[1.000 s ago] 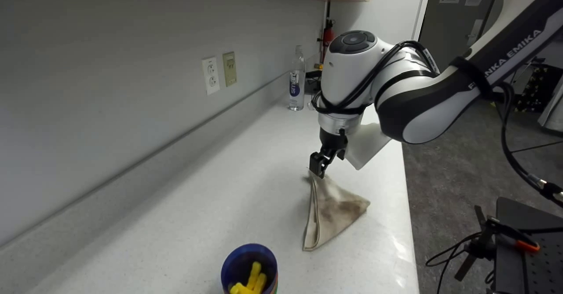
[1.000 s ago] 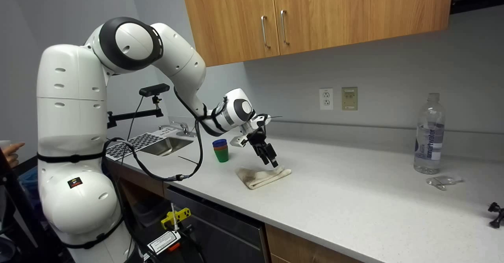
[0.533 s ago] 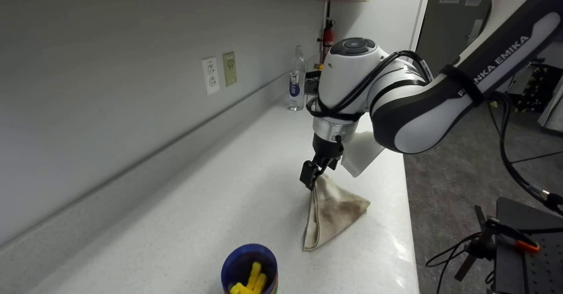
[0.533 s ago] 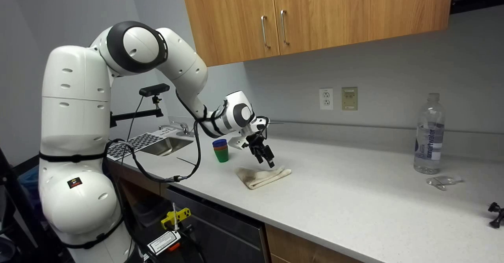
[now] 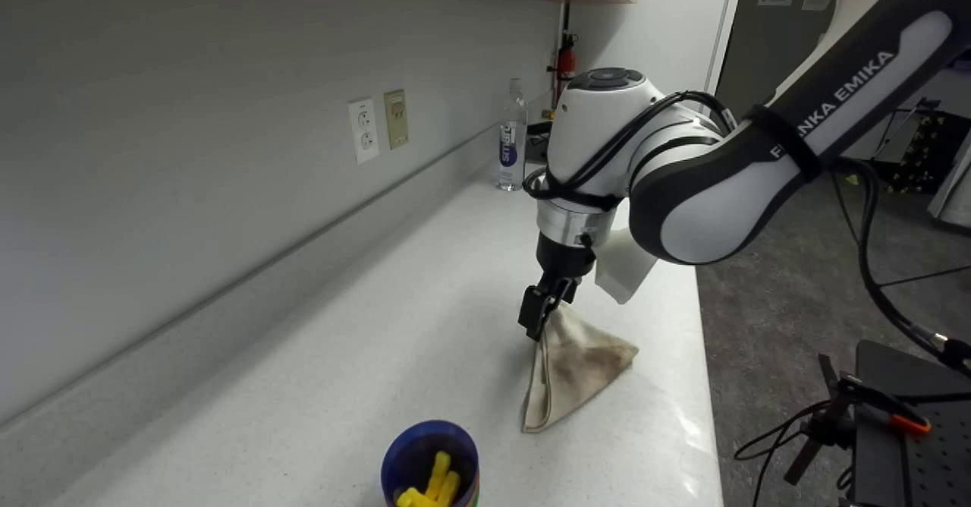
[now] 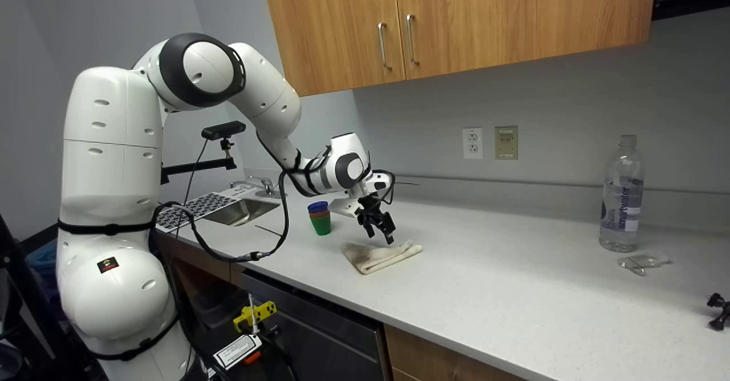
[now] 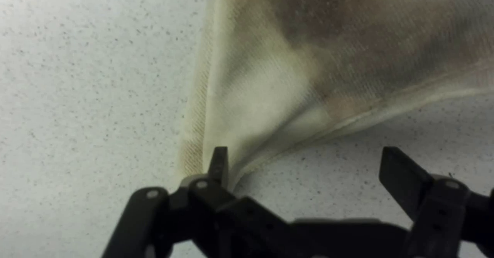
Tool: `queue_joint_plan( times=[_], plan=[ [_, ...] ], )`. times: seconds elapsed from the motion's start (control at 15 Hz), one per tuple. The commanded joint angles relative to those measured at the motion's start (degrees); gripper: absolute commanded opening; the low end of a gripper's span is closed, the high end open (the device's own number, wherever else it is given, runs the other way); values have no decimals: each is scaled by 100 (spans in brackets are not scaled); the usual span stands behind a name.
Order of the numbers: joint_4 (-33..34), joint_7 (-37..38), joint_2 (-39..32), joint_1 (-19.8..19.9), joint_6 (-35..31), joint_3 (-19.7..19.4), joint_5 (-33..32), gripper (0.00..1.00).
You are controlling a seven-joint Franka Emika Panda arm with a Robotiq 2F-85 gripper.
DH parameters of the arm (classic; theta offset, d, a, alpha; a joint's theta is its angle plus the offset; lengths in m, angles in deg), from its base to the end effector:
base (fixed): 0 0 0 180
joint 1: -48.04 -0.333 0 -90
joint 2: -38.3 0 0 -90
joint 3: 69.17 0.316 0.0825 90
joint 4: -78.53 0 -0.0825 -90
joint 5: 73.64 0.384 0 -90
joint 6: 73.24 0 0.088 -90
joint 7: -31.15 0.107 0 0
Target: Fold the towel on the table diagonally twice.
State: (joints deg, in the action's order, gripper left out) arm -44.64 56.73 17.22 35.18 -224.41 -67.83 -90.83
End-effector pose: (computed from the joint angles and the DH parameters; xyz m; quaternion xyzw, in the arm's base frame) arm 0.5617 0.1498 0.2386 0.9949 0.0268 0.0824 0.0507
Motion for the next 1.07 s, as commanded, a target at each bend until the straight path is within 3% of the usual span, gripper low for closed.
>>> queue_joint_plan(
  times=[0.0,0.33,1.0],
  plan=[
    [-1,-88,8,-104,2,-106,91,100],
    [-15,-140,54,-86,57,-78,135,100],
    [-960,-374,1468,-129,261,116,-119,100]
  ],
)
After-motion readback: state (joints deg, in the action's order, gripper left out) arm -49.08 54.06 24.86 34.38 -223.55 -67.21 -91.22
